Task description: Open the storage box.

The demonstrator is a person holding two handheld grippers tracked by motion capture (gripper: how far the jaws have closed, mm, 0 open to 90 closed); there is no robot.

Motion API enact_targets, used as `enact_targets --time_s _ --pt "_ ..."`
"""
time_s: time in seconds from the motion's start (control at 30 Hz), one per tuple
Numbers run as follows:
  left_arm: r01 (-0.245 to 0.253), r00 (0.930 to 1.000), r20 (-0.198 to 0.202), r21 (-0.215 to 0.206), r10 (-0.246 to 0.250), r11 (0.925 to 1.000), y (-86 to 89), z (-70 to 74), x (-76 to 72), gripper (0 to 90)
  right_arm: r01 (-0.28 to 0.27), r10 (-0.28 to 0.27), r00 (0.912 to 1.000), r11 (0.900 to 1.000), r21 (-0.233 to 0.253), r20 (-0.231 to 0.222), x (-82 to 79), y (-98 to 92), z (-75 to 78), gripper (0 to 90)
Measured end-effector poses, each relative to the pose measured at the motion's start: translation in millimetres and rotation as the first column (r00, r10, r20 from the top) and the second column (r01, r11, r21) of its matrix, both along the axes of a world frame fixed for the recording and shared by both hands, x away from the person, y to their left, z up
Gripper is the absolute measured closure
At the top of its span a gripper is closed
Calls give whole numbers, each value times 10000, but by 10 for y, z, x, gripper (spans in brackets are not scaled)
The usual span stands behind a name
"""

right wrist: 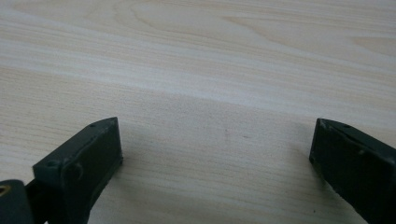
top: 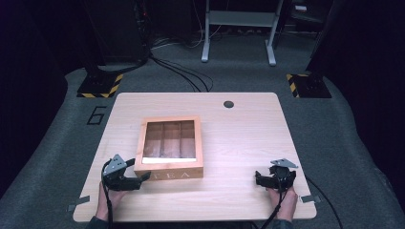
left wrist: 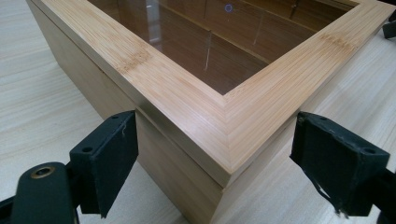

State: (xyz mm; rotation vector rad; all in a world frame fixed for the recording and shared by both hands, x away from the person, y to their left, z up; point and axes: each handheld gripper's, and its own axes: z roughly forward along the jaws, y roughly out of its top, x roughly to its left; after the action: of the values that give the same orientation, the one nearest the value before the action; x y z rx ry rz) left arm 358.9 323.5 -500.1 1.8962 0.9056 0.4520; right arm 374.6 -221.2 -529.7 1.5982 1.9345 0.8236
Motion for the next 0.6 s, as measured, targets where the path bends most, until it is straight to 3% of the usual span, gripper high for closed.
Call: enact_targets --time_s 0.6 --pt "82 9999 121 -45 -82 10000 51 -3 -32 210 -25 25 10000 10000 -23 19 1 -2 0 18"
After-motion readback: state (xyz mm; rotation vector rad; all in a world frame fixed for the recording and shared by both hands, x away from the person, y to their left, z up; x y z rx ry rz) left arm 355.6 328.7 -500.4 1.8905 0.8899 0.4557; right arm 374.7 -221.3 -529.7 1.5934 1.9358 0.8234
